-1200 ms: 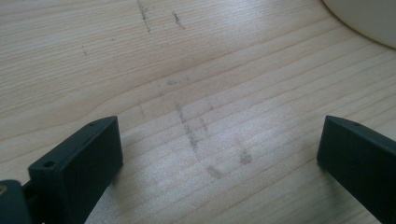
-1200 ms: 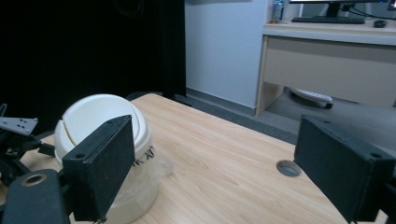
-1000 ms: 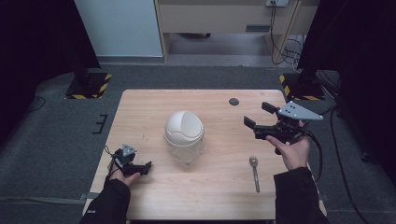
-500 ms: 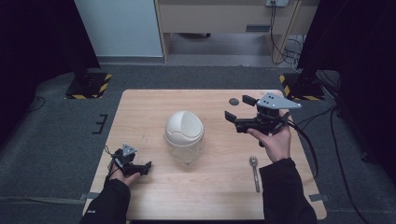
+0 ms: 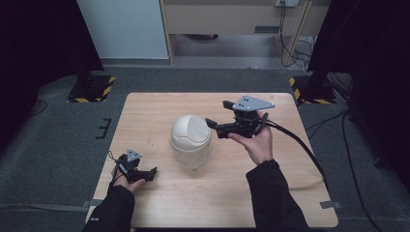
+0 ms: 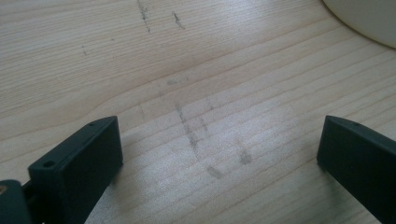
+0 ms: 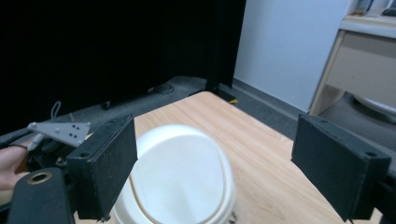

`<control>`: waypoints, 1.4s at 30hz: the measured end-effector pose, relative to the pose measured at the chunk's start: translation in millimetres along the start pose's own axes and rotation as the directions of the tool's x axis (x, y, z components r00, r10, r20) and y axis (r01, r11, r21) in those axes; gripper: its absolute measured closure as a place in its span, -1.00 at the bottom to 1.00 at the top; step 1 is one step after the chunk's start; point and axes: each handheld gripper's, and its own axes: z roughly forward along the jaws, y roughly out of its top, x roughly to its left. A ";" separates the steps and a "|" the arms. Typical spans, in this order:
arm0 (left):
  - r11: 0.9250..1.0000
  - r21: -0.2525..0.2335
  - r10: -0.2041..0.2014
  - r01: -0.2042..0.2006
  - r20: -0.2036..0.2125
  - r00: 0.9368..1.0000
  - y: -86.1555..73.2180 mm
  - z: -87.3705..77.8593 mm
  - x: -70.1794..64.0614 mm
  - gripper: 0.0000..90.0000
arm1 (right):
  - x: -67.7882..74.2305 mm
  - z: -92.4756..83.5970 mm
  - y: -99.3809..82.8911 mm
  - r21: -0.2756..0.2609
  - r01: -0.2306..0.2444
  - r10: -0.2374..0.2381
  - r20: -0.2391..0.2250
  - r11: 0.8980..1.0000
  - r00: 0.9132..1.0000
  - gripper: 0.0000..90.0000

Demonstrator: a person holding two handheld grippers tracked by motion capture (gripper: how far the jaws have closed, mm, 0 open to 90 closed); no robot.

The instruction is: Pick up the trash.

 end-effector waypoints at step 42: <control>1.000 0.000 0.001 -0.001 0.000 1.000 0.0 0.0 0.0 -1.00 | 31.9 39.9 -35.8 0.133 -0.012 0.025 -0.094 0.991 0.995 -0.47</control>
